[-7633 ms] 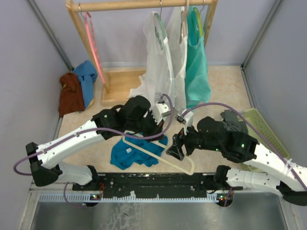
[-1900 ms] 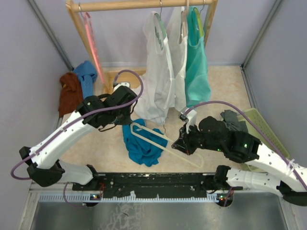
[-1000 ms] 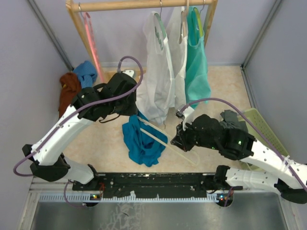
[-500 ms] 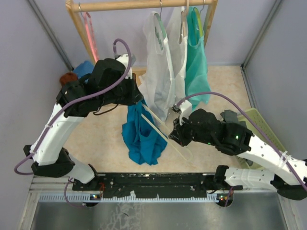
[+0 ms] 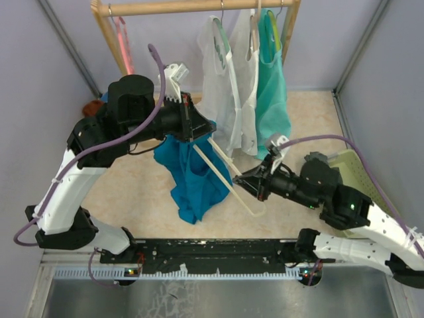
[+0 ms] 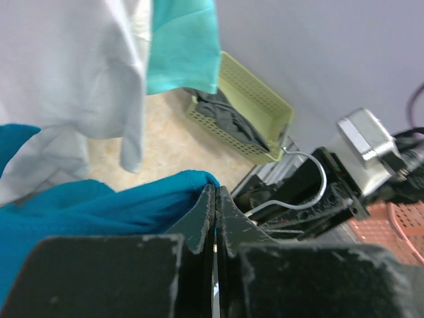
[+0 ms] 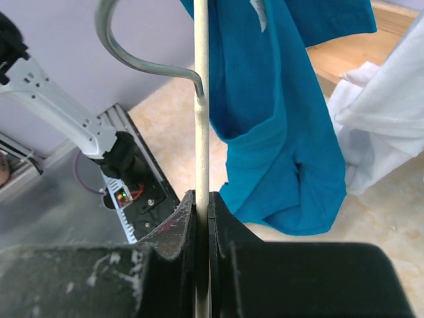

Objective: Place the t-shirt on the hanger

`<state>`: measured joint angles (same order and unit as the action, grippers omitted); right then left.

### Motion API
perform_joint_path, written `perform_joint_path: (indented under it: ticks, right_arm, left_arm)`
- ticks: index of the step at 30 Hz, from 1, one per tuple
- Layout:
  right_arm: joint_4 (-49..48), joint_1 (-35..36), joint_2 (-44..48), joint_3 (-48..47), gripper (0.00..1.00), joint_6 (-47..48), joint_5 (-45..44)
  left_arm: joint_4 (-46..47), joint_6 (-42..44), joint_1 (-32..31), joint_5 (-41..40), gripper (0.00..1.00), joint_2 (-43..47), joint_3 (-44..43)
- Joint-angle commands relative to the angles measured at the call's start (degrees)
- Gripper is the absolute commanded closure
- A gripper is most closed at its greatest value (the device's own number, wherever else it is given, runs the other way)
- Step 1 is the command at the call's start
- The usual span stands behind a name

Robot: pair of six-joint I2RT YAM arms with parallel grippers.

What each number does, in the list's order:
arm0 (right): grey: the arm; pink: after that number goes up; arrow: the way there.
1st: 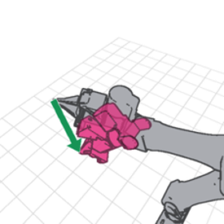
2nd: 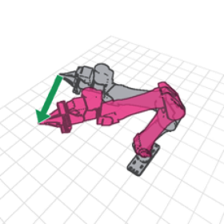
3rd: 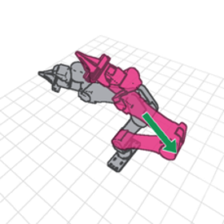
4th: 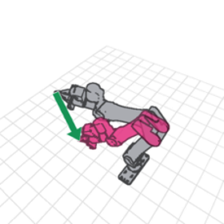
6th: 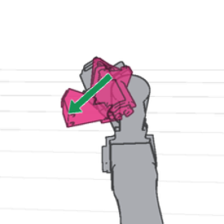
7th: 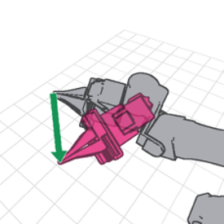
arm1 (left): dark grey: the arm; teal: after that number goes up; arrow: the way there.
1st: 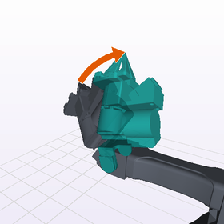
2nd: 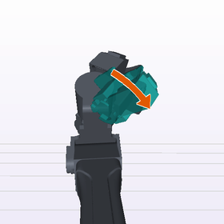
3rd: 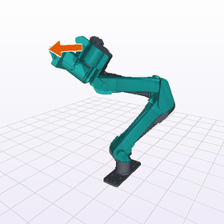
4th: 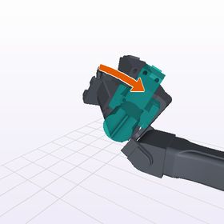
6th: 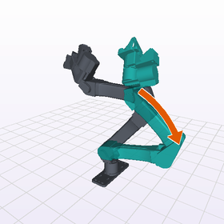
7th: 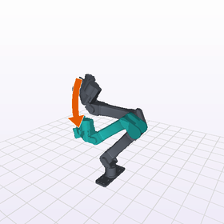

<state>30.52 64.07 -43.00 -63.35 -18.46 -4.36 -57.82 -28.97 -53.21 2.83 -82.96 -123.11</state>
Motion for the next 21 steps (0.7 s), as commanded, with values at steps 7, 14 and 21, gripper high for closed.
perform_joint_path:
  ticks: [7,14,21]
  right_arm:
    - [-9.4,0.5,4.1,8.5,1.0,-3.3,0.4]
    - [4.9,0.5,-0.6,3.9,1.0,-5.9,0.8]
    - [14.6,0.5,1.4,1.0,1.0,-8.1,1.5]
  left_arm:
    - [8.2,0.4,-2.6,7.8,1.0,0.7,2.6]
    - [7.8,1.1,-2.9,5.7,1.0,1.7,4.2]
    - [5.2,2.7,-2.9,1.4,1.0,2.6,4.8]
